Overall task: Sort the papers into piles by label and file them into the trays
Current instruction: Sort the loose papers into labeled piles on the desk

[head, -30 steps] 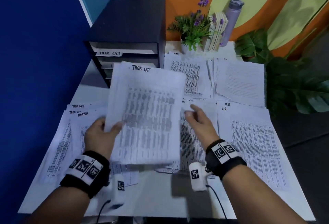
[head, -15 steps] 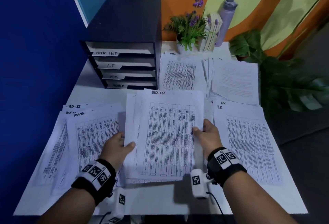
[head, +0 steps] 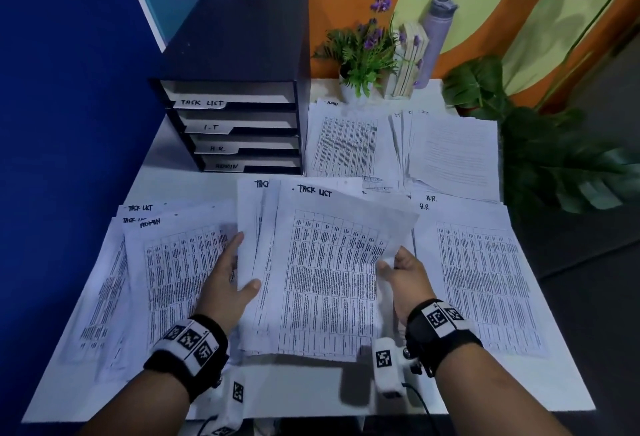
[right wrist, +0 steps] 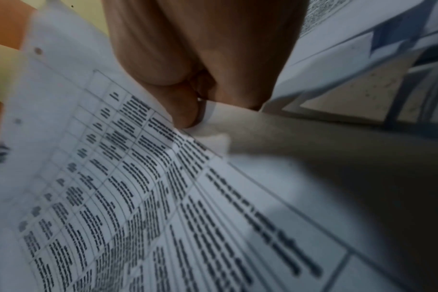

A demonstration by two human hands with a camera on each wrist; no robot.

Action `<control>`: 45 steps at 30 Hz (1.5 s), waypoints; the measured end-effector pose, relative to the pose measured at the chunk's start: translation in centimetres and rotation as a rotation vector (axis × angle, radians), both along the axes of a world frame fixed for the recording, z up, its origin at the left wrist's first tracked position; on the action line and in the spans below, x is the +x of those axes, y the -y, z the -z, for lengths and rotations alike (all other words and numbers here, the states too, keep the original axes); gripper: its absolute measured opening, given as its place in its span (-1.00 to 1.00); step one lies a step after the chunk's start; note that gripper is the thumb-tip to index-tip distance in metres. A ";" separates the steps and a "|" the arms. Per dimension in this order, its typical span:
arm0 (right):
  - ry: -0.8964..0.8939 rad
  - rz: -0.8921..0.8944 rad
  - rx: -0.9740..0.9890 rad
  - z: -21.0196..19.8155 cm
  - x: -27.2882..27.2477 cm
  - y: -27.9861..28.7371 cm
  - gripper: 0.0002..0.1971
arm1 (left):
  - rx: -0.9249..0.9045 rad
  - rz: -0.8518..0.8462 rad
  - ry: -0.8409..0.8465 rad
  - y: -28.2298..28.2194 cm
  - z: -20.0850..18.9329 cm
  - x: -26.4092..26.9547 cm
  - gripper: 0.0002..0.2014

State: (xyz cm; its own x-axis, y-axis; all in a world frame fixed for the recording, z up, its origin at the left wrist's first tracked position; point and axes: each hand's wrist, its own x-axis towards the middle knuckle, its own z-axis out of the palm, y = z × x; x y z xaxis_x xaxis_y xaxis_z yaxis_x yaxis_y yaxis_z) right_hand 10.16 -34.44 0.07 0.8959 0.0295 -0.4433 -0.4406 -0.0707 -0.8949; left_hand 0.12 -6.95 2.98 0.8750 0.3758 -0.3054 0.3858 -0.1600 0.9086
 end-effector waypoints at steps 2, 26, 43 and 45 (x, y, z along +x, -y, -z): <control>0.016 0.014 0.030 0.0 -0.1 0.0 -0.77 | 0.026 0.049 -0.004 -0.2 0.2 0.0 -0.07; -0.015 0.021 0.173 1.1 0.5 -0.9 -0.70 | -0.063 -0.218 -0.106 0.3 -0.6 0.6 -0.85; -0.021 -0.032 0.119 -0.6 1.8 -1.2 -0.35 | 0.154 0.260 0.140 4.7 -6.2 4.1 -0.33; -0.077 -0.024 0.246 -0.5 1.8 -1.3 -0.26 | 0.163 0.355 0.208 5.0 -8.3 4.4 -0.33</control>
